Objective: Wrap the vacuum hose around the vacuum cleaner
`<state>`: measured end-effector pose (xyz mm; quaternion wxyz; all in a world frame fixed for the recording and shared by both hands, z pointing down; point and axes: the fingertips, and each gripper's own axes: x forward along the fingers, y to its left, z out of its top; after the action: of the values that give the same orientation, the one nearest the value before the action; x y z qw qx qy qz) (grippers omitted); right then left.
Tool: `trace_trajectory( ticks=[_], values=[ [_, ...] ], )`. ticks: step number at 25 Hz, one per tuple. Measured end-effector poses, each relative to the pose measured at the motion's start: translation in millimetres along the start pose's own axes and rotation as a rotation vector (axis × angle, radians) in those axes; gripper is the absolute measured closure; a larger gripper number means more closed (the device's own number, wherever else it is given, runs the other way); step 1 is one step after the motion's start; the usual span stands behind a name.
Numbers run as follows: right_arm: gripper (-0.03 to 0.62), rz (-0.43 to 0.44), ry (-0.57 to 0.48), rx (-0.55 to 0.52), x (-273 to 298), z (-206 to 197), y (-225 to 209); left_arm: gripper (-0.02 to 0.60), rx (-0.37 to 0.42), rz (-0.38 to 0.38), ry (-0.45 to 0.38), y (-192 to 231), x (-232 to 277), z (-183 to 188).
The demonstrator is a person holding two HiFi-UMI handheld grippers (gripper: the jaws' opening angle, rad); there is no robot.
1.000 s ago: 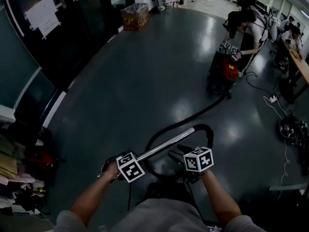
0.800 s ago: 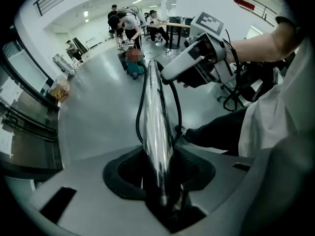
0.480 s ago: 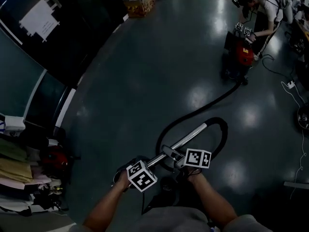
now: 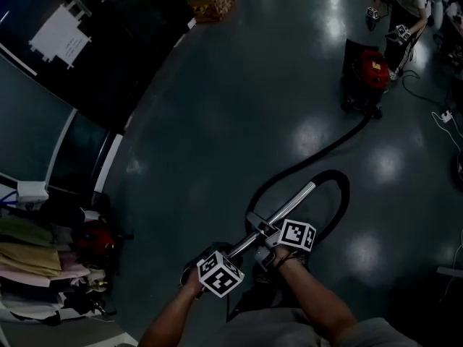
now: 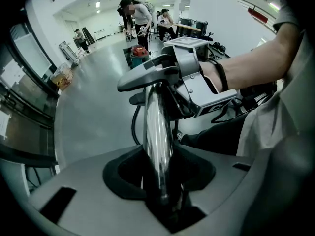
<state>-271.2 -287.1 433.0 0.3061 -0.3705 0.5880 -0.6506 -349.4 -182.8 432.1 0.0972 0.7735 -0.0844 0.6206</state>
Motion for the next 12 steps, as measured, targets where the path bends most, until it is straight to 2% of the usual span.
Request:
trace_trajectory(
  ticks=[1,2,7,12],
  values=[
    [0.433,-0.005,0.003,-0.001,-0.6,-1.9,-1.1,0.419,-0.007,-0.001,-0.004,-1.4,-0.5,-1.4],
    [0.447,-0.009,-0.005,-0.001,-1.6,-2.9,-1.5,0.419,-0.014,-0.002,-0.008,-3.1,-0.8,-2.5],
    [0.467,-0.013,-0.092,0.021,-6.2,-6.3,-0.6,0.419,-0.038,-0.001,-0.040,-11.6,-0.9,-10.2],
    [0.513,-0.007,-0.208,0.050,-15.6,-5.7,1.9,0.419,-0.069,-0.016,-0.097,-21.9,0.9,-15.3]
  ],
)
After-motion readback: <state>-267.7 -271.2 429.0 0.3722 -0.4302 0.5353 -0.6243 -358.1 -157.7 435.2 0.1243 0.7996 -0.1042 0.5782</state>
